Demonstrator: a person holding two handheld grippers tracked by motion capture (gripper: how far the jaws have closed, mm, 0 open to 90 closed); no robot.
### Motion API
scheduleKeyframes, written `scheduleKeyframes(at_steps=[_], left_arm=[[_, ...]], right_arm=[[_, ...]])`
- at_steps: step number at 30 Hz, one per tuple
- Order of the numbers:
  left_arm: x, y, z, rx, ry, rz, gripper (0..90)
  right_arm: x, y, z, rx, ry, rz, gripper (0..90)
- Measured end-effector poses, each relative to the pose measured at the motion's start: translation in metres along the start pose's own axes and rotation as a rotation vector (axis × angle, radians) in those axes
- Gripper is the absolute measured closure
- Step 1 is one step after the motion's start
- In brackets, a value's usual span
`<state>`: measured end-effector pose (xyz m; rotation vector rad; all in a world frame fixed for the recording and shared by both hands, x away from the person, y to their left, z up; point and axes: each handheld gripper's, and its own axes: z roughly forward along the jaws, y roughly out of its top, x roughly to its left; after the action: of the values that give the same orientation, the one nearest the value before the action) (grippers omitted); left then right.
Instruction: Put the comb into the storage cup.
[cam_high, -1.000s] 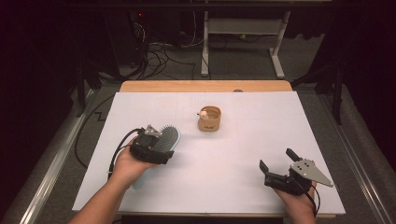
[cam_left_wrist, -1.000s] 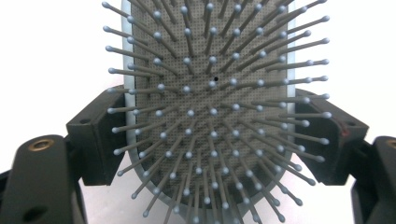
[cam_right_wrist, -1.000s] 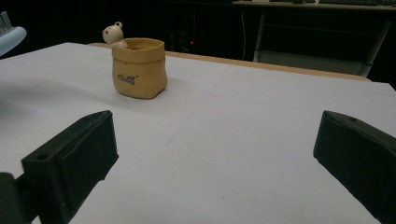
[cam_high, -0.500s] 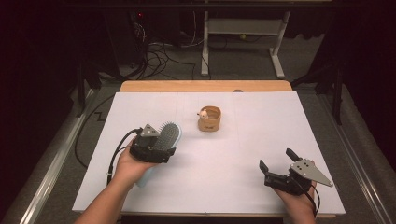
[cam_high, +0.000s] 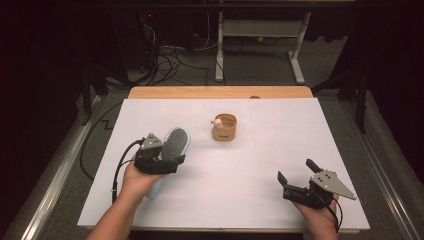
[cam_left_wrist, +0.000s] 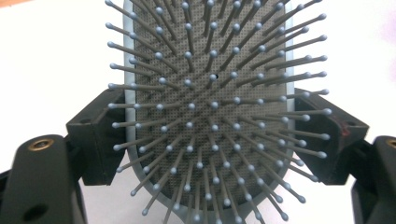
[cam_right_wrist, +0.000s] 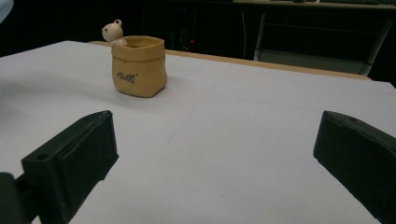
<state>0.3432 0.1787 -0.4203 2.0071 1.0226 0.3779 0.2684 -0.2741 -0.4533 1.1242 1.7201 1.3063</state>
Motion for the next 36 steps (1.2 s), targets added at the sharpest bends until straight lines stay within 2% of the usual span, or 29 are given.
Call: scheduleKeyframes(at_steps=[5,11,17,21,29,33,36], left_arm=[[-0.001,0.000,-0.003,-0.039,0.000,0.004,20.0],[-0.002,0.000,-0.001,-0.052,-0.004,0.010,20.0],[-0.004,-0.002,-0.005,-0.133,0.000,0.046,20.0],[-0.007,-0.004,-0.005,-0.158,0.003,0.056,20.0],[-0.004,-0.010,-0.007,-0.210,-0.015,0.039,20.0],[-0.004,-0.012,-0.011,-0.232,-0.023,0.030,20.0],[-0.006,-0.013,-0.013,-0.245,-0.022,0.044,20.0]], right_arm=[[-0.001,0.000,0.000,0.001,0.000,0.003,0.2],[0.000,-0.001,0.001,0.004,0.007,-0.003,0.2],[0.001,0.000,0.000,0.003,0.007,-0.006,0.2],[0.000,-0.001,0.000,0.002,0.004,-0.007,0.2],[-0.002,-0.001,0.001,0.008,-0.003,0.004,0.2],[0.000,-0.001,0.000,0.007,-0.005,-0.006,0.2],[0.000,0.000,-0.001,0.005,-0.005,-0.006,0.2]])
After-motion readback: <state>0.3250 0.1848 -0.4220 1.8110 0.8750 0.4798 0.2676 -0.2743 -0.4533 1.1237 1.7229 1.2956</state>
